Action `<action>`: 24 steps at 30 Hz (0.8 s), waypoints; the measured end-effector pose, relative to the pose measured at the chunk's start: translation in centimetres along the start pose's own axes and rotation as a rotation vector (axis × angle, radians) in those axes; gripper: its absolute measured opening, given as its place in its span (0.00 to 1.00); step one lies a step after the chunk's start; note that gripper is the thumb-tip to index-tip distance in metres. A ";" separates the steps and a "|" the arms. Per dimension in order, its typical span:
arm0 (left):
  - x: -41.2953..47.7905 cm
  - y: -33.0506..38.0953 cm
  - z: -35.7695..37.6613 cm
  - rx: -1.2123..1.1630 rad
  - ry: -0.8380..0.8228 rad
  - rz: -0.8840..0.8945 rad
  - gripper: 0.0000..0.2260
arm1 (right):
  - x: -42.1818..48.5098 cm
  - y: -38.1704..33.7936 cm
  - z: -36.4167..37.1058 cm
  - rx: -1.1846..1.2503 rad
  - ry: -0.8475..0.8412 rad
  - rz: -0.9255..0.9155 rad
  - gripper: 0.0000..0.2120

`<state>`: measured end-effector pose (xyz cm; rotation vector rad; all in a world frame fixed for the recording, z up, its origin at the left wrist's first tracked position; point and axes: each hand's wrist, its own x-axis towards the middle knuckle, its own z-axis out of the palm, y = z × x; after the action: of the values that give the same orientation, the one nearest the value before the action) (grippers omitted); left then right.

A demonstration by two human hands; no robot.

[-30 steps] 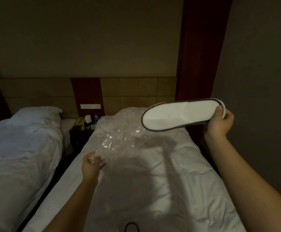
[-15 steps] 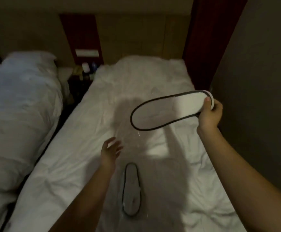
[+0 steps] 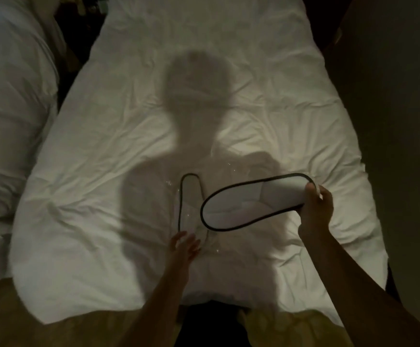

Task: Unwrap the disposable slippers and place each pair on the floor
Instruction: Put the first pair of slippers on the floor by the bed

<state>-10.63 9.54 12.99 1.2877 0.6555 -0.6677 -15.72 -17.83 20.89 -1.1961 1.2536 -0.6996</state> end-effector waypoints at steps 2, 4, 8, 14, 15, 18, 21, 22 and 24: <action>0.6 -1.9 0.7 0.014 -0.053 -0.042 0.08 | 0.5 0.9 -1.1 -0.024 0.035 0.005 0.08; 1.3 -3.8 1.5 0.002 -0.106 -0.128 0.11 | 0.8 1.4 -2.1 -0.042 0.068 0.005 0.08; 2.6 -6.2 2.1 0.069 -0.234 -0.315 0.17 | 1.7 1.3 -3.0 -0.066 0.093 -0.023 0.07; 2.7 -2.9 3.0 0.363 -0.105 -0.145 0.14 | 2.0 0.7 -3.0 -0.093 0.032 -0.065 0.06; 2.6 -1.2 3.6 0.387 -0.108 -0.074 0.12 | 2.0 0.4 -2.8 -0.106 0.009 -0.076 0.07; 1.7 3.9 6.7 0.485 -0.216 0.154 0.13 | 1.8 -0.8 -2.0 -0.164 -0.094 -0.119 0.06; -0.3 8.0 10.5 0.682 -0.489 0.217 0.14 | 1.2 -2.8 -0.6 -0.114 -0.183 -0.115 0.05; -1.1 9.2 11.6 0.800 -0.545 0.238 0.14 | 1.1 -3.6 -0.1 -0.083 -0.198 -0.111 0.06; -2.3 10.9 12.9 0.983 -0.613 0.324 0.16 | 0.9 -5.6 0.9 -0.057 -0.237 -0.118 0.08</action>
<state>-3.02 -1.38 23.67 1.8844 -0.4614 -1.1006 -13.52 -19.95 25.74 -1.3664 1.0178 -0.5917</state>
